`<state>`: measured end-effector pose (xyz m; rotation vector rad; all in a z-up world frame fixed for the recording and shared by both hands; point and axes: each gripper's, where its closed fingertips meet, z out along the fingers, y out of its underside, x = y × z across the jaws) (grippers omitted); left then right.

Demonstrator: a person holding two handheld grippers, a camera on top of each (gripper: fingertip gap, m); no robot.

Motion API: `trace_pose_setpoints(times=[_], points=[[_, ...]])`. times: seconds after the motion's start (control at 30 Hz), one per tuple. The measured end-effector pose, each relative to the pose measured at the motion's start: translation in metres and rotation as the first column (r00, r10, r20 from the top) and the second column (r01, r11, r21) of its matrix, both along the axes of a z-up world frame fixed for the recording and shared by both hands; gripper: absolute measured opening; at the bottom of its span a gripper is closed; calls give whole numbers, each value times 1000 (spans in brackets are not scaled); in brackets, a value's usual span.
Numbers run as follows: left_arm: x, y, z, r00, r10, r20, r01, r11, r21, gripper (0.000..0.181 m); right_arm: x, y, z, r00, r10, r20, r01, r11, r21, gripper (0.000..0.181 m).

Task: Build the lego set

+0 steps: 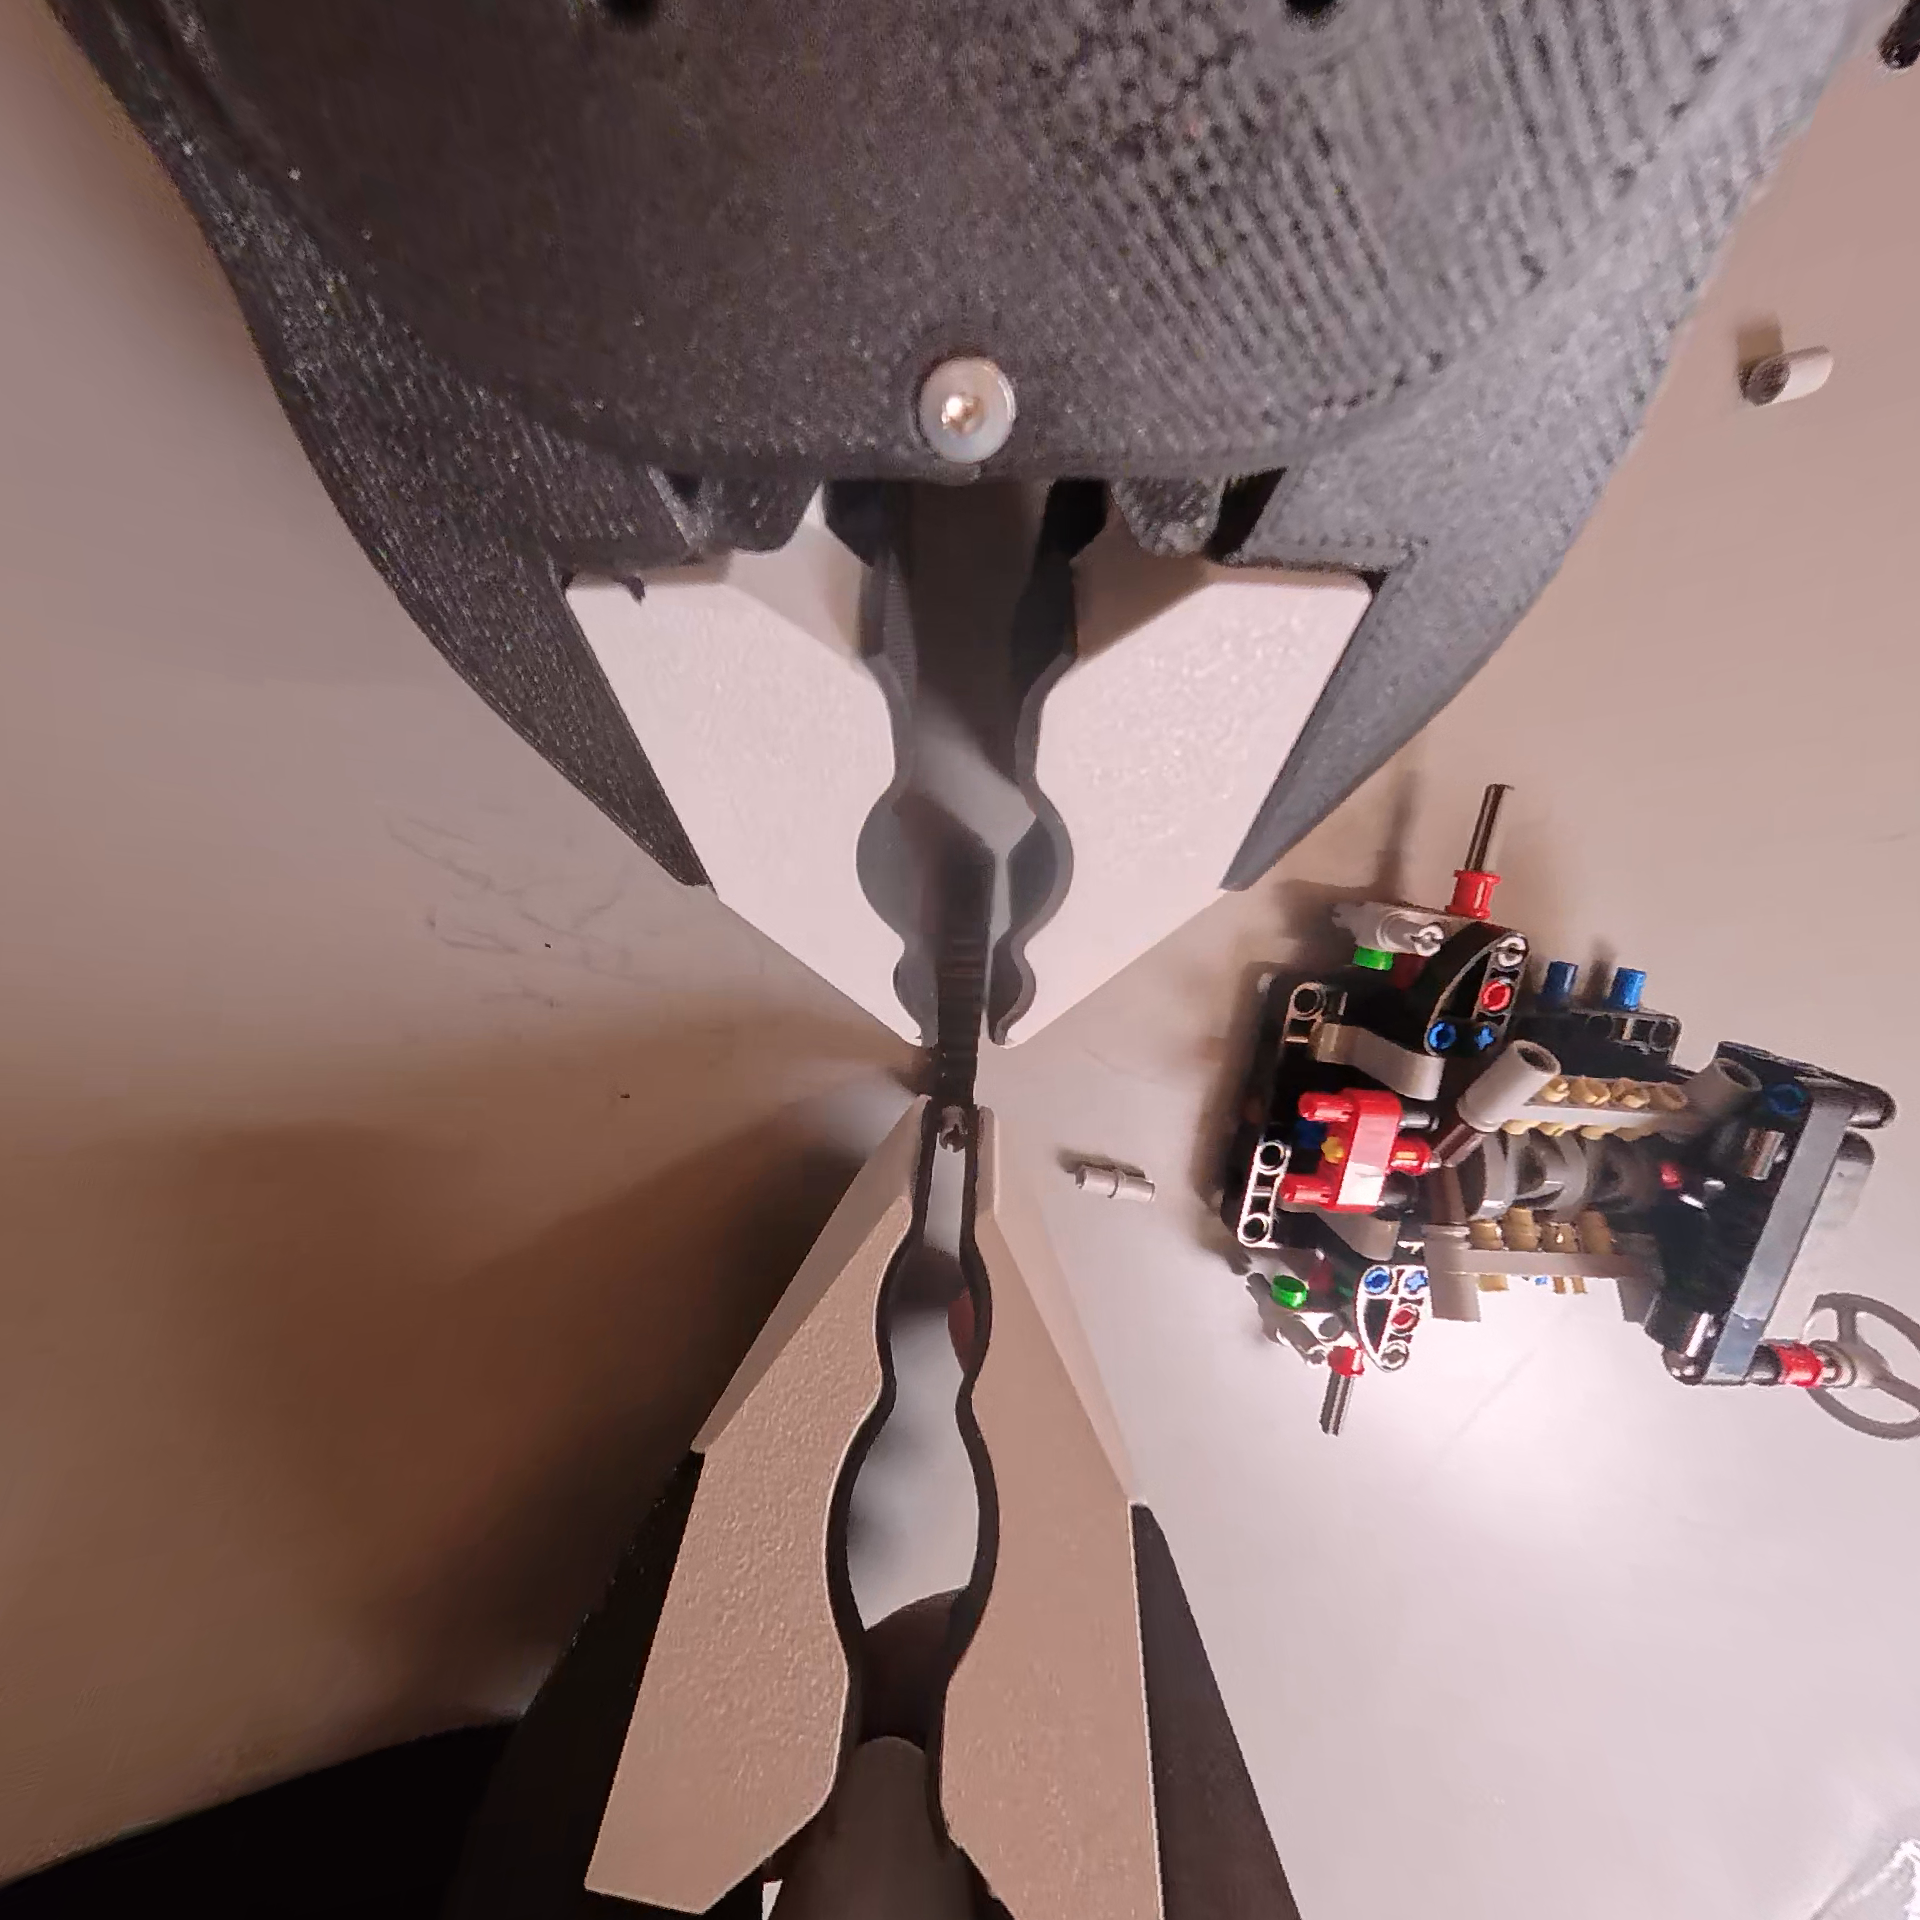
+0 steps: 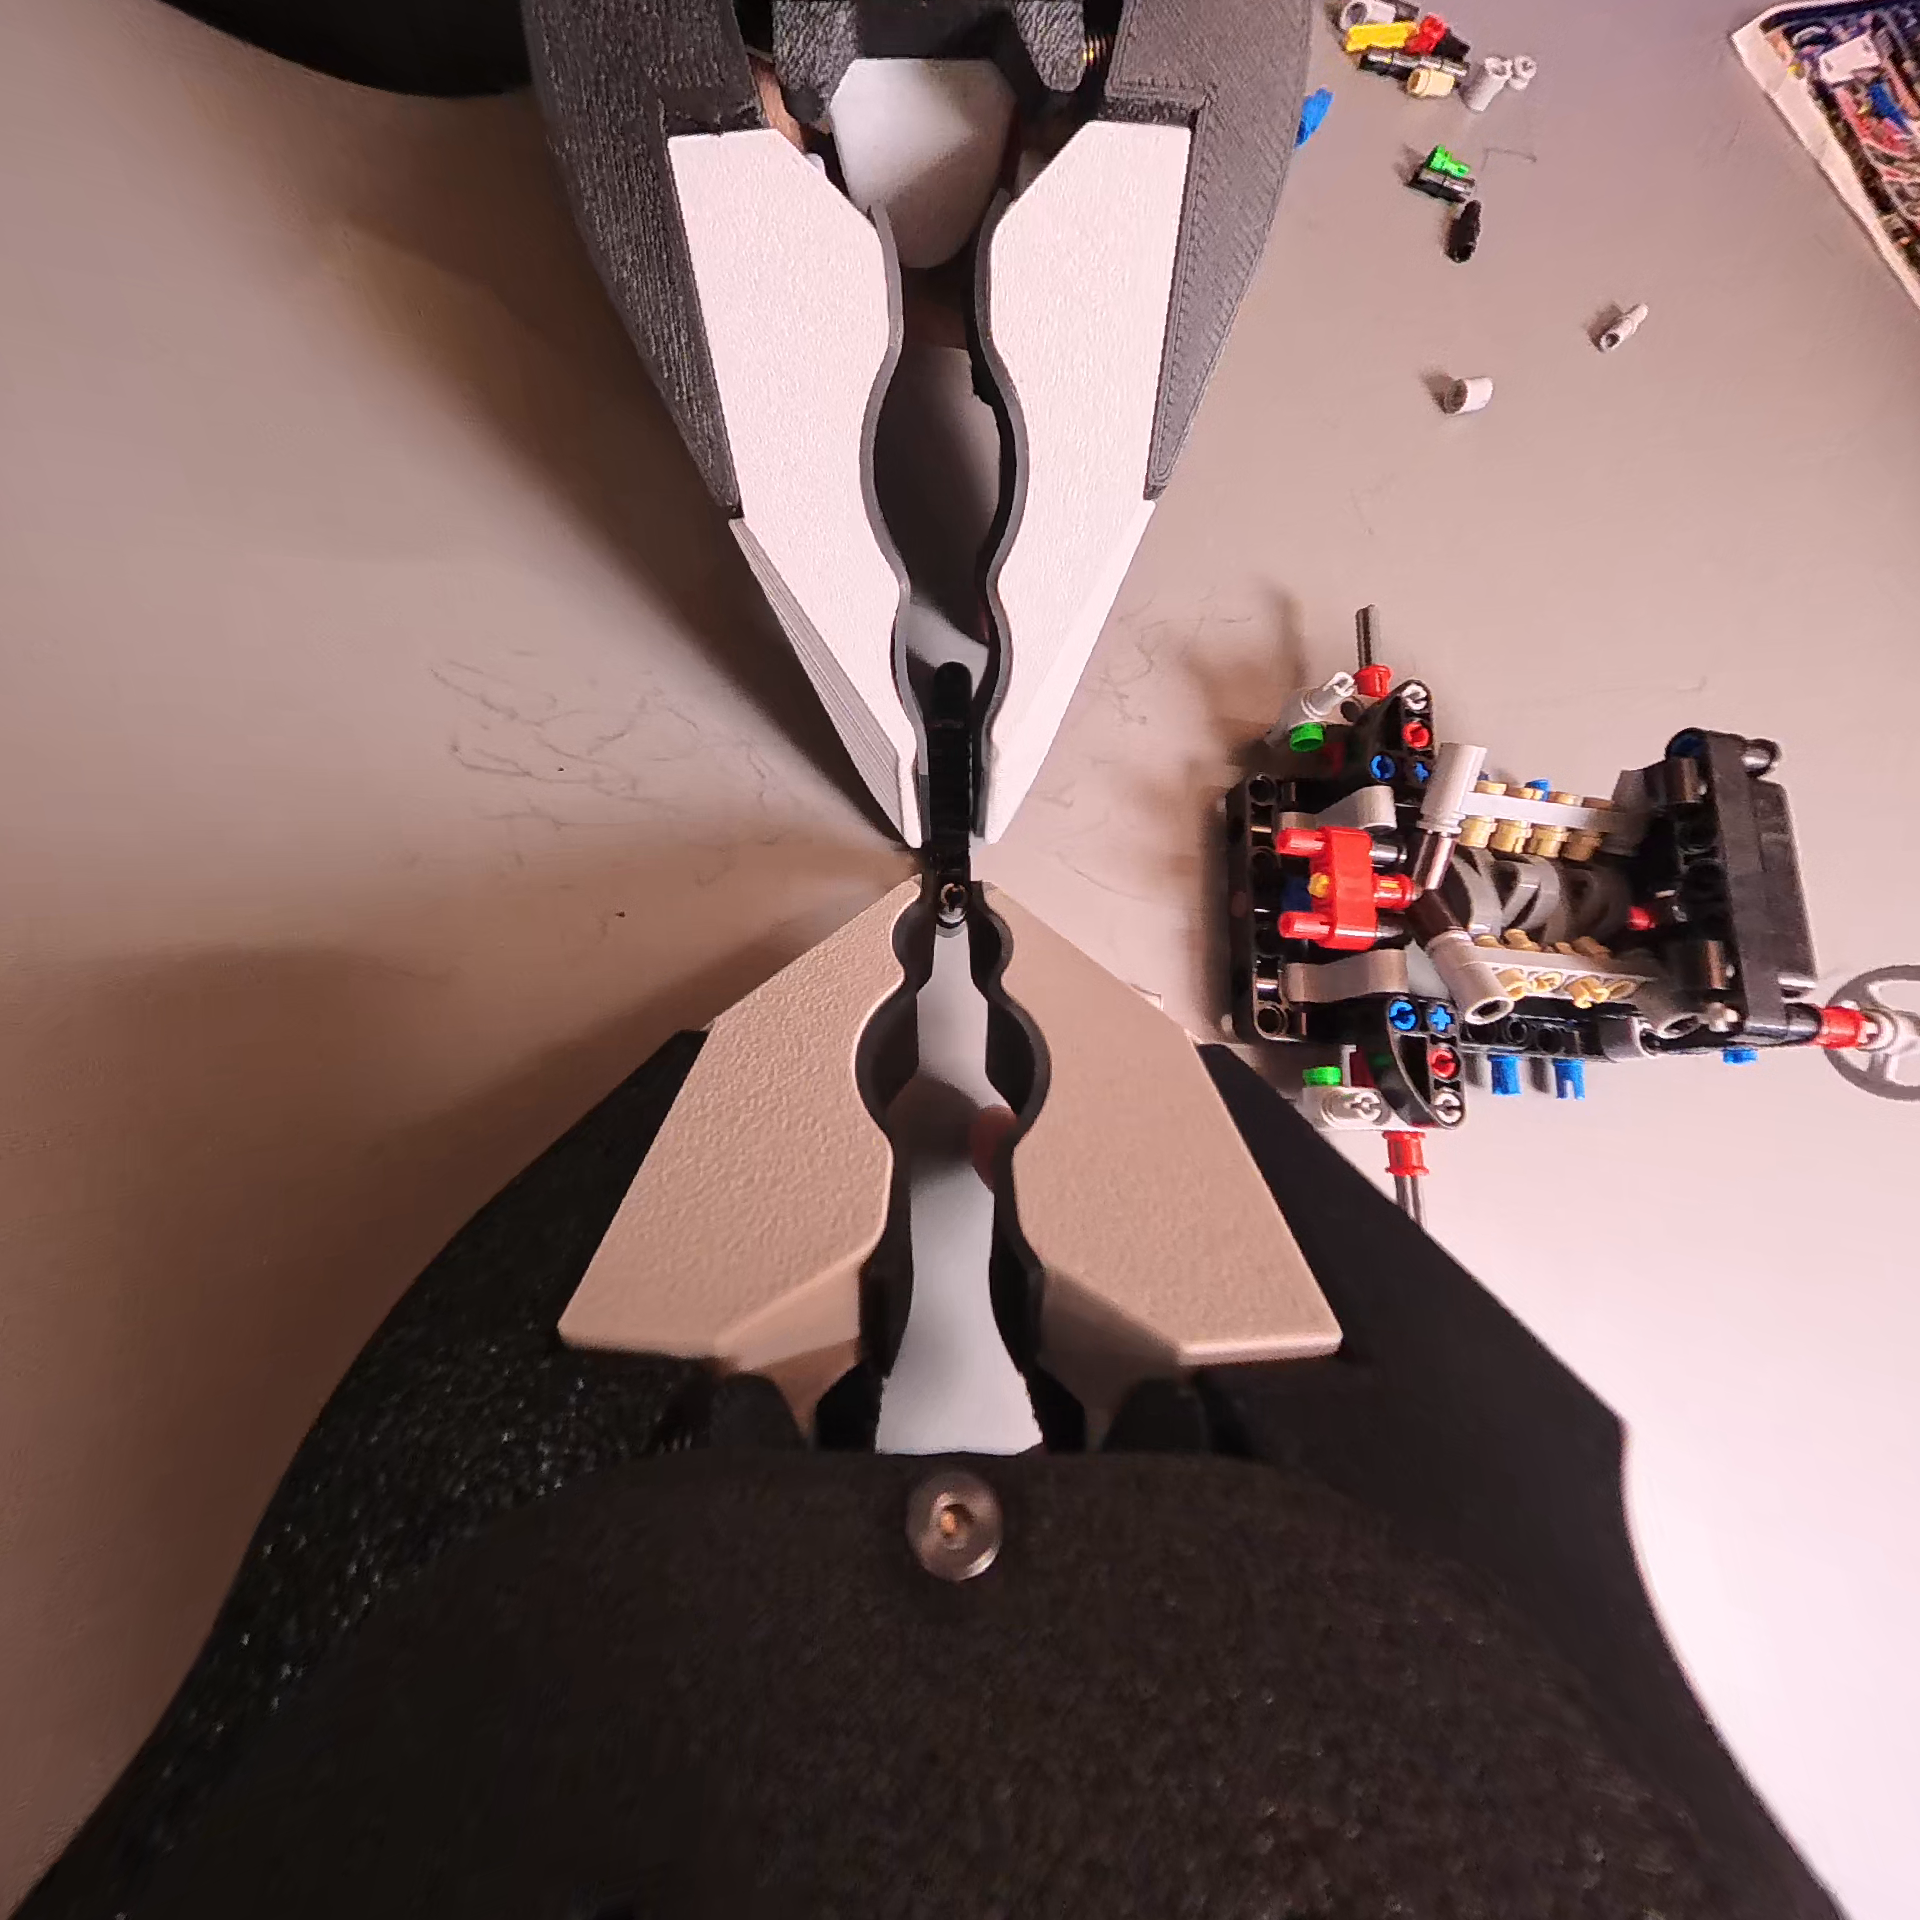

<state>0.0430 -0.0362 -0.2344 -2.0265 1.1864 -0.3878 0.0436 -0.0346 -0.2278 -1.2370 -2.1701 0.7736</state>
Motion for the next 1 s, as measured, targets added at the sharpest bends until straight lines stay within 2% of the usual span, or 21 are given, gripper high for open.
trace_pose_setpoints(times=[0.27,0.67,0.7,0.73,0.77,0.8,0.83,0.9,1.0], points=[[4,-7,-1,999,-29,14,30,999,-43,7,0,-7,0,1000,20,0,-20,999,-29,4],[6,-13,-2,999,-21,-39,16,991,-133,8,2,-13,3,998,56,-15,-57,991,-122,2],[6,-13,-2,999,-21,-42,15,990,-138,8,1,-12,9,998,50,-40,-55,989,-140,3],[5,-13,-3,999,-20,-43,14,990,-140,8,-5,-15,40,986,36,-166,-73,972,-223,2],[5,-13,-2,999,-18,-43,12,990,-142,8,-4,-7,61,979,15,-204,-60,974,-219,3],[5,-13,-2,999,-16,-39,10,990,-143,7,-1,5,72,974,12,-225,-43,990,-134,3],[6,-13,-2,1000,-13,-29,9,989,-149,7,3,11,80,973,3,-230,-34,990,-135,3],[6,-13,-2,1000,-6,-1,6,986,-166,7,10,17,66,984,-13,-176,-9,992,-124,3],[5,-10,-2,1000,7,-3,-8,988,-154,7,15,9,20,999,20,-47,-22,999,-33,3]])
